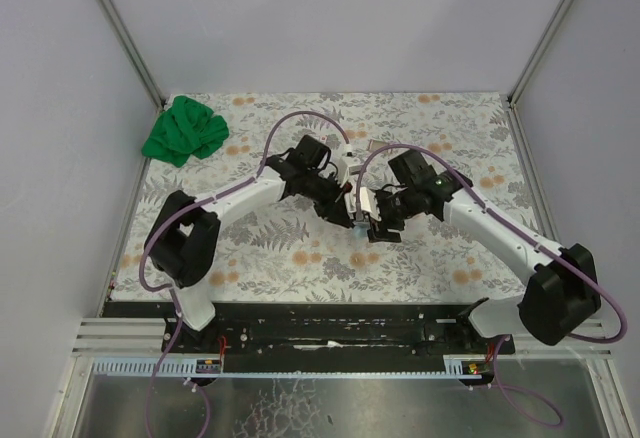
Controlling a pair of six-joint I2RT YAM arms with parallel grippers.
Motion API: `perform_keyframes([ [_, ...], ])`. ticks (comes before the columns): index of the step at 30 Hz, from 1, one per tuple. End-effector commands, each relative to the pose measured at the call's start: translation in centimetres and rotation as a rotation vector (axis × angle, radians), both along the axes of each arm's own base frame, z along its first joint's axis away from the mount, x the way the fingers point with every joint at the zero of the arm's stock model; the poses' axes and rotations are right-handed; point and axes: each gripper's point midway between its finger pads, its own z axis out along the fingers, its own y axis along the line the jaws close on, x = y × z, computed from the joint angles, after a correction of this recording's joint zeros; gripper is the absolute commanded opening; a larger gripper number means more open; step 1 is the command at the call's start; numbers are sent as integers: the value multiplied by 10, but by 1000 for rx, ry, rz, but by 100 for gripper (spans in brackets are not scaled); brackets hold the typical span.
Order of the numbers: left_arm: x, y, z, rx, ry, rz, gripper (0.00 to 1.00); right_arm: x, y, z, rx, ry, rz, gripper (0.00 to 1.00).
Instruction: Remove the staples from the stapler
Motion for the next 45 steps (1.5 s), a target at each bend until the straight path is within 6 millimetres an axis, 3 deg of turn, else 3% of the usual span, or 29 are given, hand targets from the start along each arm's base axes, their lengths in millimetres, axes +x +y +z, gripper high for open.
perform_keyframes([
  [1,26,-12,10,-18,17,92,0,29,1,19,43,-121,-135,75],
  [9,35,-25,8,-23,121,127,0,41,9,31,103,-189,-157,76],
  [14,40,-33,10,-39,169,132,0,32,13,22,106,-183,-108,76],
  [20,42,-38,4,-44,215,132,0,39,9,6,65,-214,-133,73],
  [29,44,-36,3,-68,246,133,0,56,-4,-9,17,-310,-220,60],
  [35,45,-32,3,-82,256,130,0,52,-8,-2,24,-334,-212,31],
  [45,44,-17,-2,-93,258,111,0,38,-16,18,63,-386,-190,19],
])
